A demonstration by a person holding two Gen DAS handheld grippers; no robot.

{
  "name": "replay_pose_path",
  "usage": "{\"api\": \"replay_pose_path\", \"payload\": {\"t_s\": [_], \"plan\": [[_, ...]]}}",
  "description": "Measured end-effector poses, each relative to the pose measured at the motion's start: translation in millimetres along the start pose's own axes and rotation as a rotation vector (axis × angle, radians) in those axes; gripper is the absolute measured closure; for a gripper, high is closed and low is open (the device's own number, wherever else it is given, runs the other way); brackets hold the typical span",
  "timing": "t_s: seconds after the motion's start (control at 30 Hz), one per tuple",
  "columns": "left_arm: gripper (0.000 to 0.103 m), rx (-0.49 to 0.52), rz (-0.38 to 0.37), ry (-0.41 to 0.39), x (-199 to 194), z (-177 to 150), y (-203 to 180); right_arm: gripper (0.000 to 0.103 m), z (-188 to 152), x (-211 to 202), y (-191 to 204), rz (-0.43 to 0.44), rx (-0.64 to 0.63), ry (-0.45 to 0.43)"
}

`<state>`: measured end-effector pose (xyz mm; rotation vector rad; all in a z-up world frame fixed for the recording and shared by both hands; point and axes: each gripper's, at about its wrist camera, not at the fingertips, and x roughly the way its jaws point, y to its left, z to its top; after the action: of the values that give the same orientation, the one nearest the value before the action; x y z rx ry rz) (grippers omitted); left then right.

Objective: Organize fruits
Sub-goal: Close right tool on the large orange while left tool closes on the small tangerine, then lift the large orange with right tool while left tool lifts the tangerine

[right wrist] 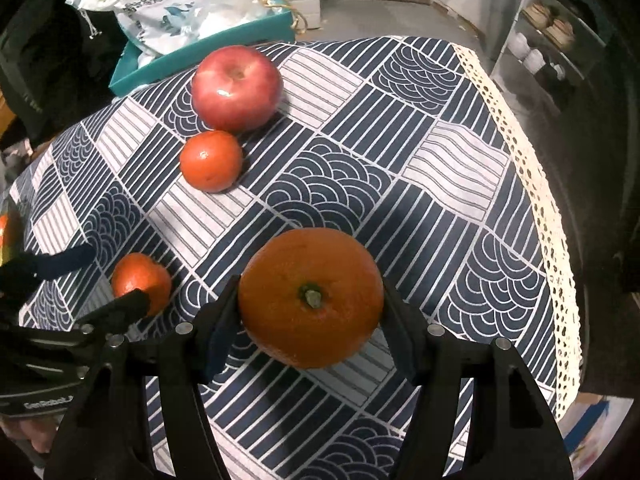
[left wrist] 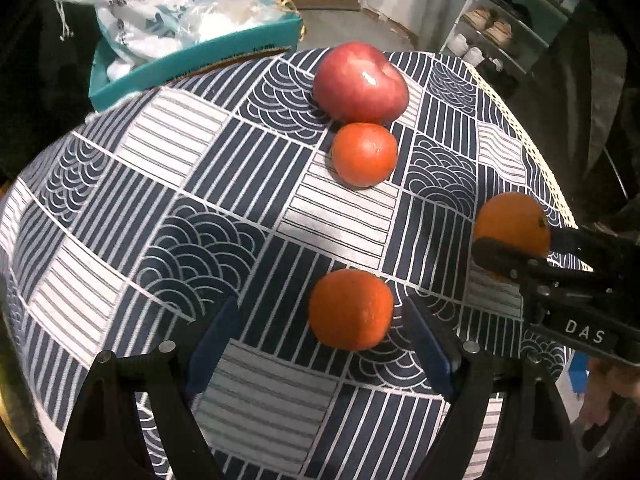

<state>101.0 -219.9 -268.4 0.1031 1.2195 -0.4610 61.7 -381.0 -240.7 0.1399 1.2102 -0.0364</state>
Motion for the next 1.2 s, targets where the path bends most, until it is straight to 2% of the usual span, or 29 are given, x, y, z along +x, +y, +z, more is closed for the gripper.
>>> {"api": "replay_pose_path", "payload": {"t_s": [0.17,0.23,0.37,0.67,1.2], "plan": [[0.029,-0.011,-0.029,0.014,9.1,-0.3,1.0,0.037,2.4,4.5,-2.0,0.004,0.008,0.002],[0.036,-0.013,-0.06,0.015,10.3,-0.3,0.9,0.037,3.8,5.9,-2.5,0.003,0.01,0.004],[0.058,-0.002,-0.112,0.013,8.4,-1.2,-3.2,0.037,5.6,8.1,-1.0,0.008,0.008,0.004],[0.059,0.028,-0.06,-0.011,0.2,-4.2,-6.1,0.037,8.9,3.1,7.8,0.0,-0.013,-0.027],[0.06,-0.024,-0.005,-0.13,-57.4,-0.3,17.1,0.038,18.7,-42.0,35.9,-0.021,-0.104,-0.176]]}}
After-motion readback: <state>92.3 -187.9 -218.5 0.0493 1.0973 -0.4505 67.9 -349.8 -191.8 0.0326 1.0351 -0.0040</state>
